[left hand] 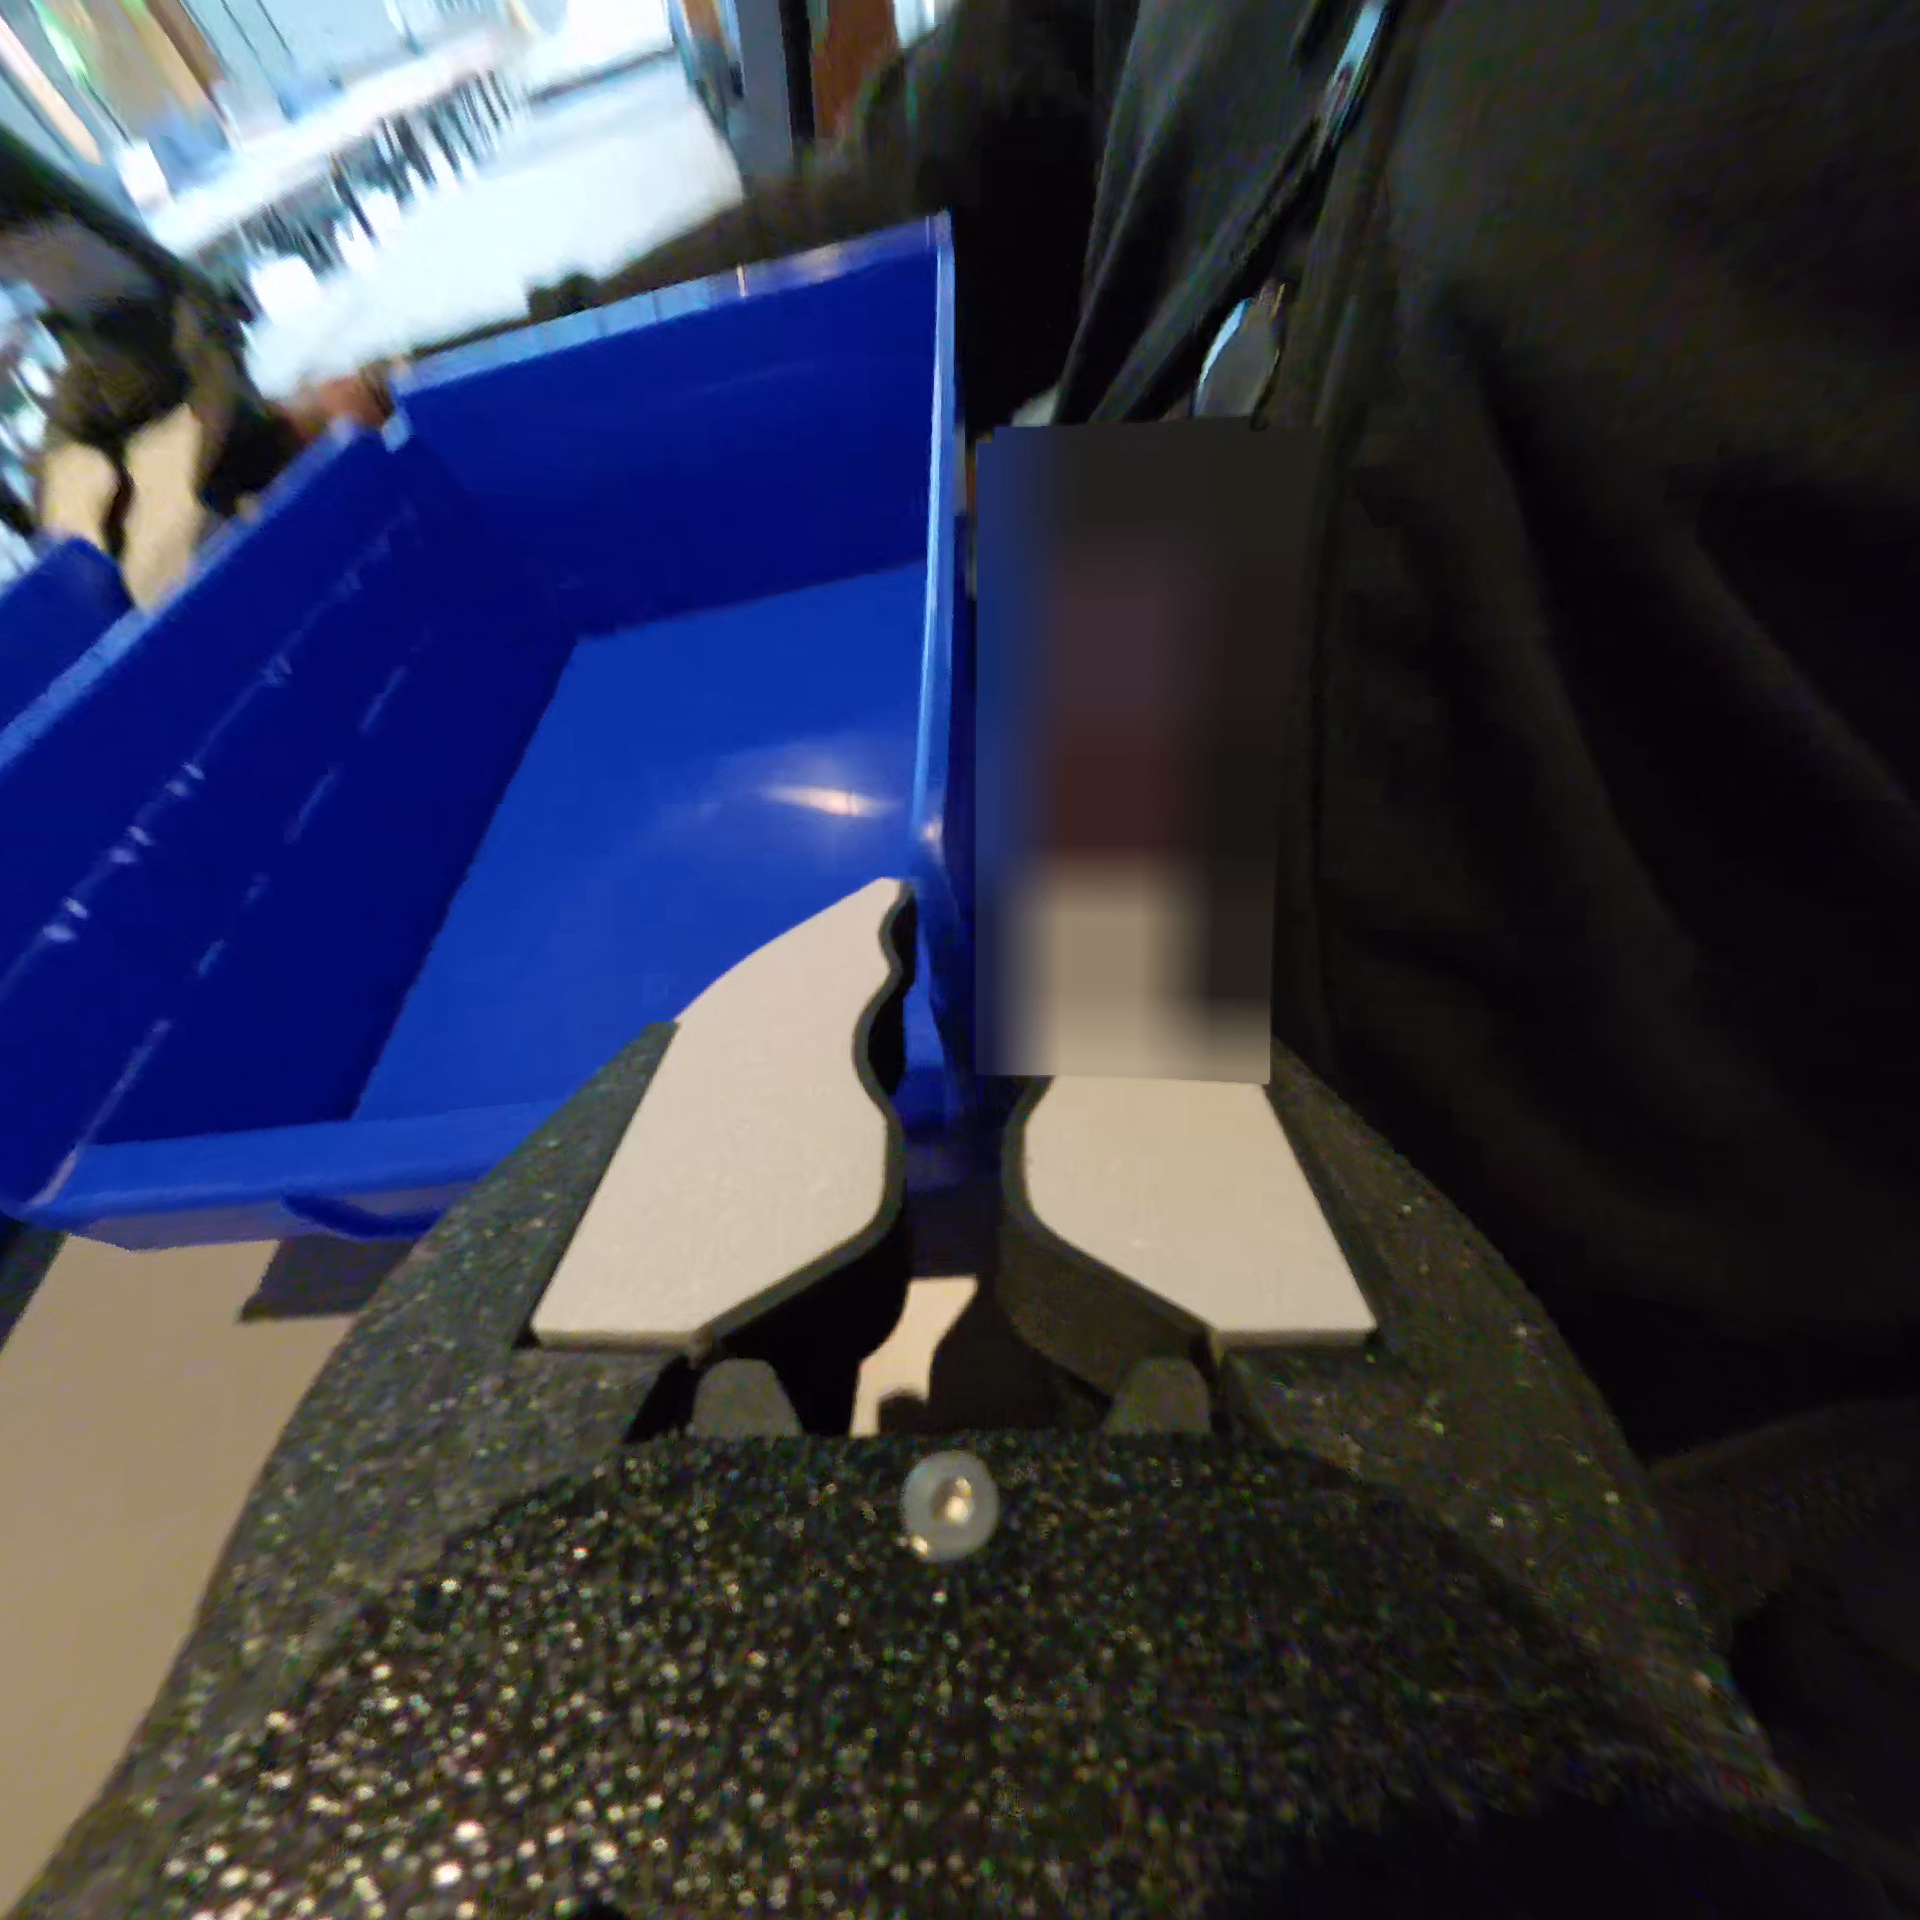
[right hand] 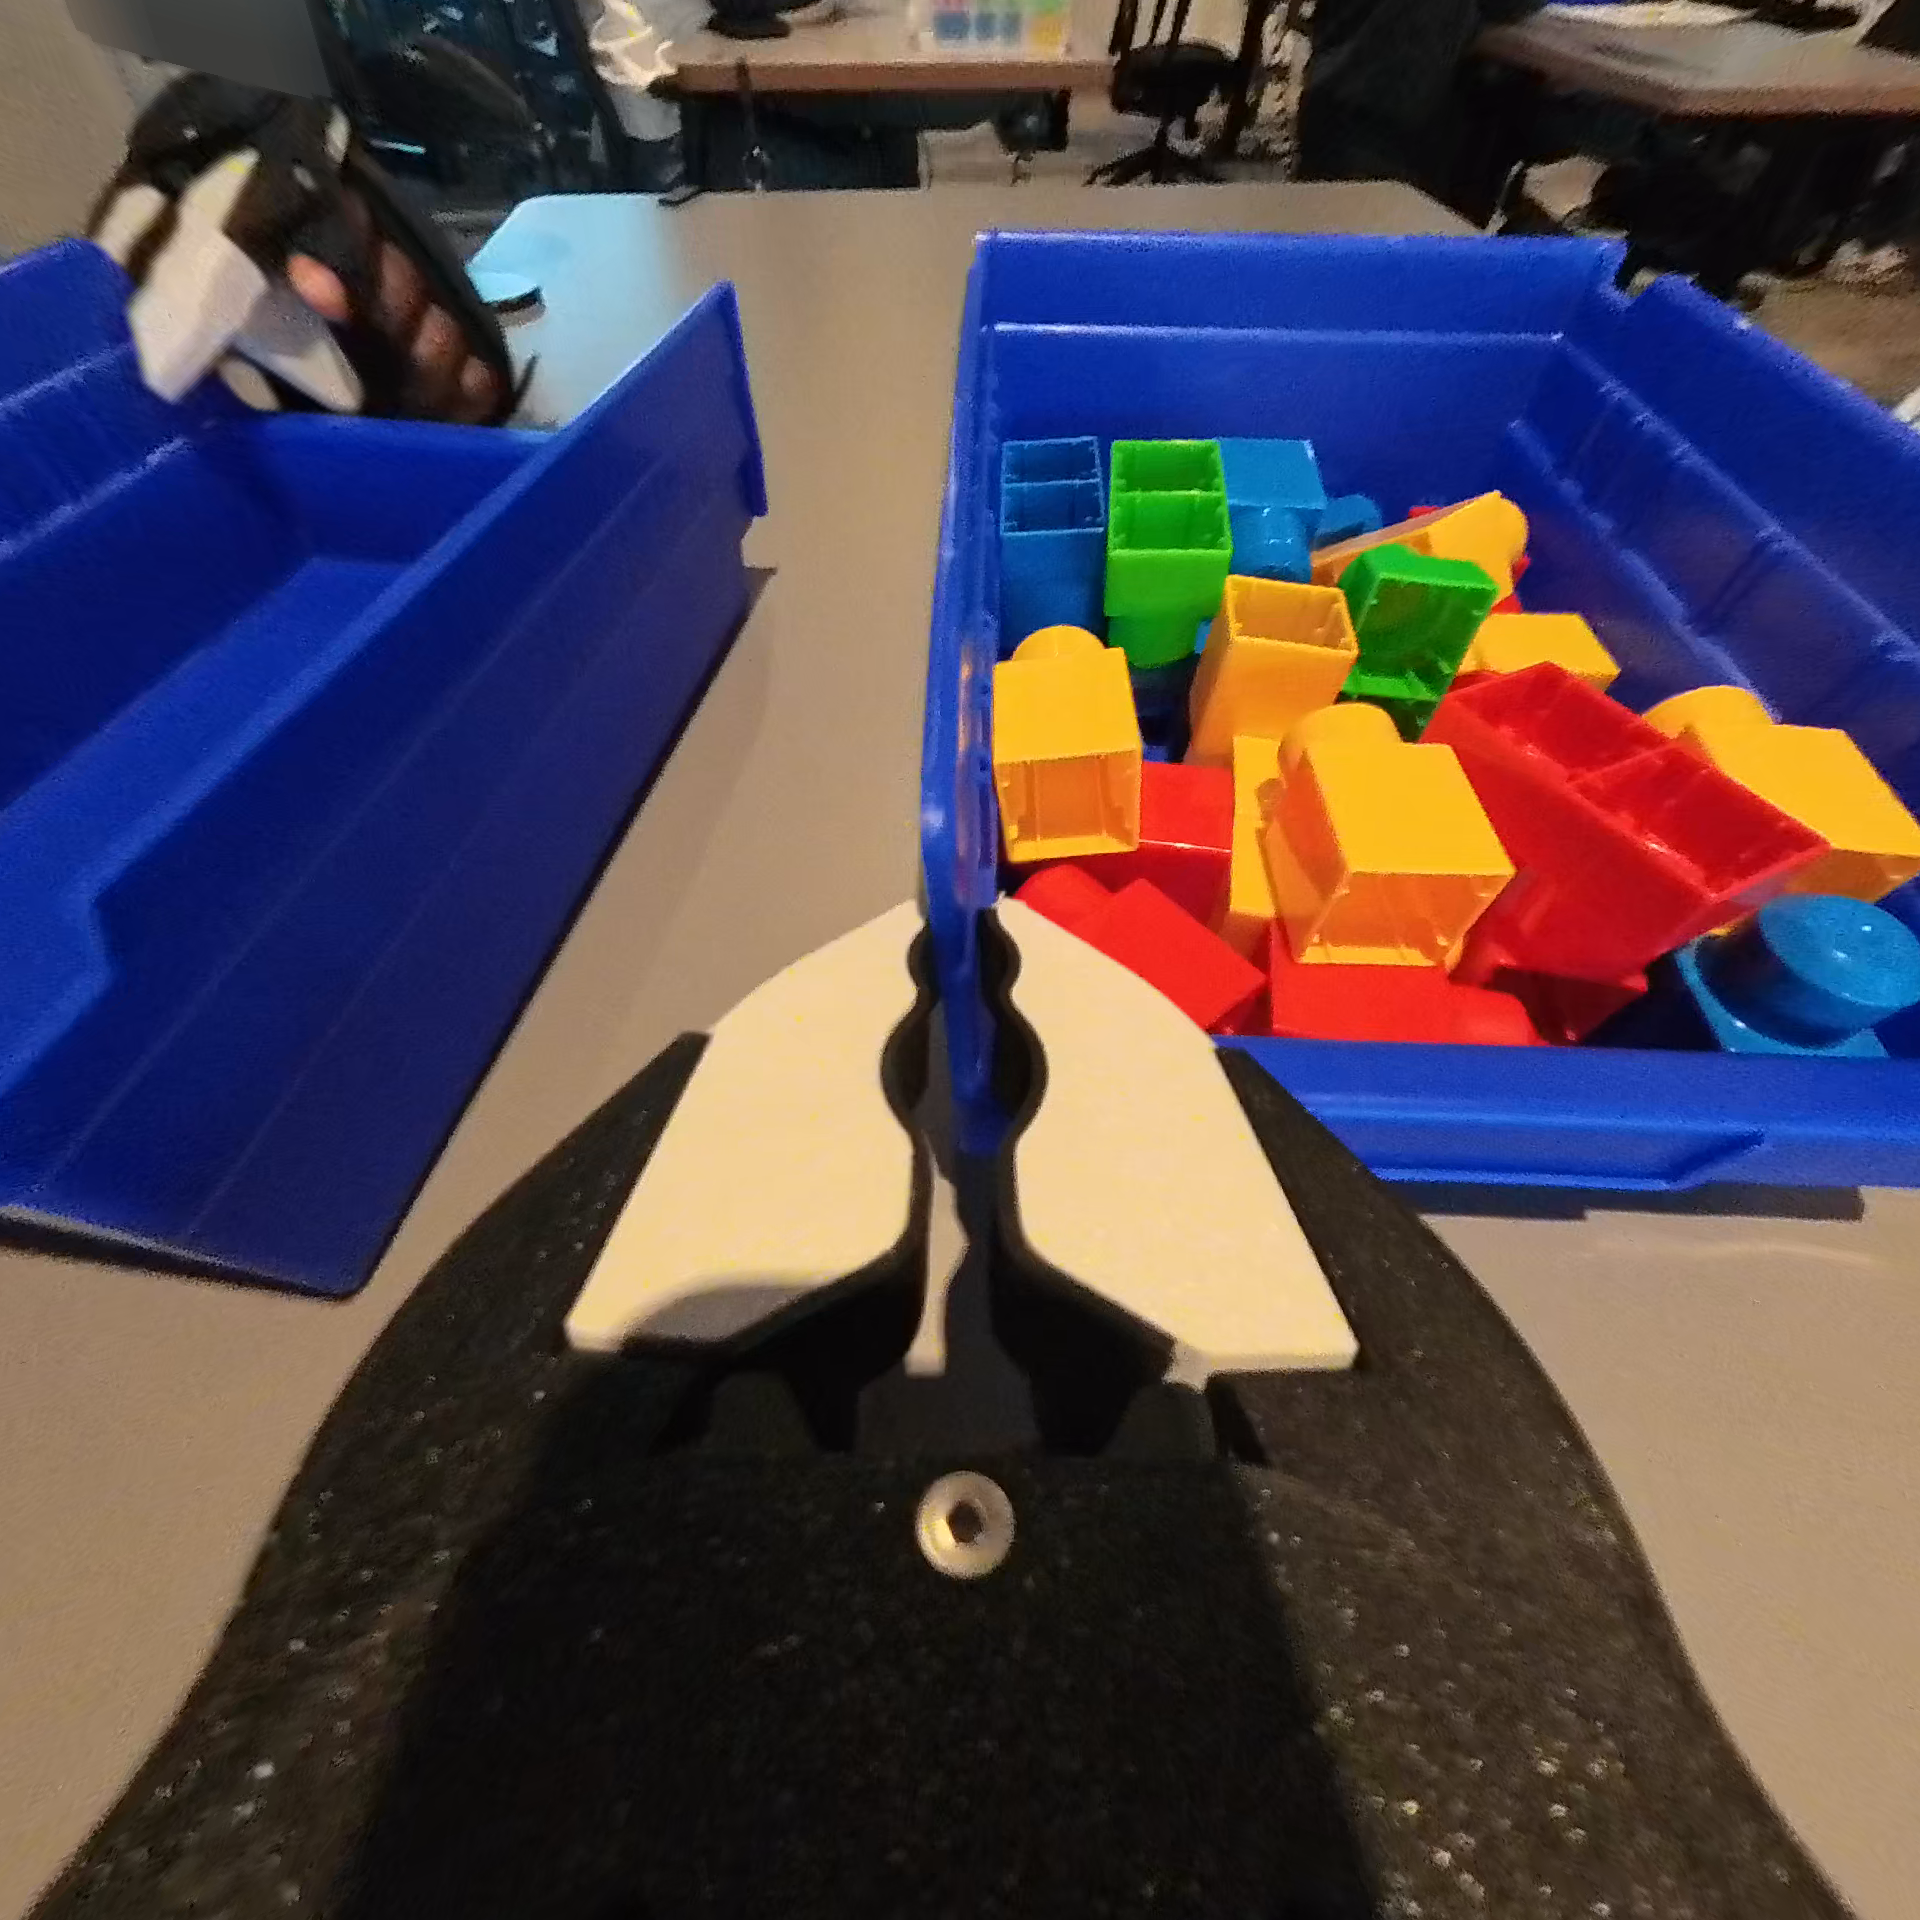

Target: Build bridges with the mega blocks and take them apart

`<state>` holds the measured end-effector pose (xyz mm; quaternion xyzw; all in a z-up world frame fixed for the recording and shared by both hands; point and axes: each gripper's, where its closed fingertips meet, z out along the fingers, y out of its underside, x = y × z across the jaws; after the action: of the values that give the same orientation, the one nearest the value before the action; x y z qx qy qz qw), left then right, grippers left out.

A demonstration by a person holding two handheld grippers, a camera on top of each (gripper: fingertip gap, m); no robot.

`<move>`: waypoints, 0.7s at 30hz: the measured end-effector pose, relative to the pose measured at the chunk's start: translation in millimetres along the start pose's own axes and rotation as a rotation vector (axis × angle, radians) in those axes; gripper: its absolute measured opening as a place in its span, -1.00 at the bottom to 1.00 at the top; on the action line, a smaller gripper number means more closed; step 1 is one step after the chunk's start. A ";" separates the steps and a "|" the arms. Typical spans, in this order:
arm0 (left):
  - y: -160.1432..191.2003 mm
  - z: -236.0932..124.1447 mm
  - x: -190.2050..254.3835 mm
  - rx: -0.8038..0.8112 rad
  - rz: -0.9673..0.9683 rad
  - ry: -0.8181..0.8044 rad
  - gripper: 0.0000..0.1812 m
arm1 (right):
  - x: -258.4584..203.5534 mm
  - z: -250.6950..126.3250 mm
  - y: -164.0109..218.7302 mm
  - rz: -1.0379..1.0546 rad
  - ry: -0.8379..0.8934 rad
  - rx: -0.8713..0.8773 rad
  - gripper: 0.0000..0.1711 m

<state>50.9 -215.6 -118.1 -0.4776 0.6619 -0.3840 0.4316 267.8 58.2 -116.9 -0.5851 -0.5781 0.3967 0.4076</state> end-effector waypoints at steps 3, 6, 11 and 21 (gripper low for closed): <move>-29.7 -21.8 -3.8 0.186 0.021 -0.045 -0.69 | -4.6 -8.1 -2.9 -0.003 0.033 0.040 -0.77; -46.8 -55.0 -40.5 0.338 -0.062 -0.240 -0.56 | -5.2 -29.0 -12.6 0.020 0.096 0.135 -0.60; -37.4 -107.6 -149.7 0.323 -0.396 -0.658 -0.52 | 18.9 -61.3 1.0 0.081 0.307 0.161 -0.58; 38.4 -79.9 -323.4 0.080 -0.981 -0.873 -0.33 | 45.0 -60.6 32.4 0.074 0.555 -0.067 -0.60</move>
<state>19.8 113.2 -60.6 -0.8195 0.1165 -0.3315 0.4527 336.7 102.1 -125.5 -0.7051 -0.4354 0.2165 0.5162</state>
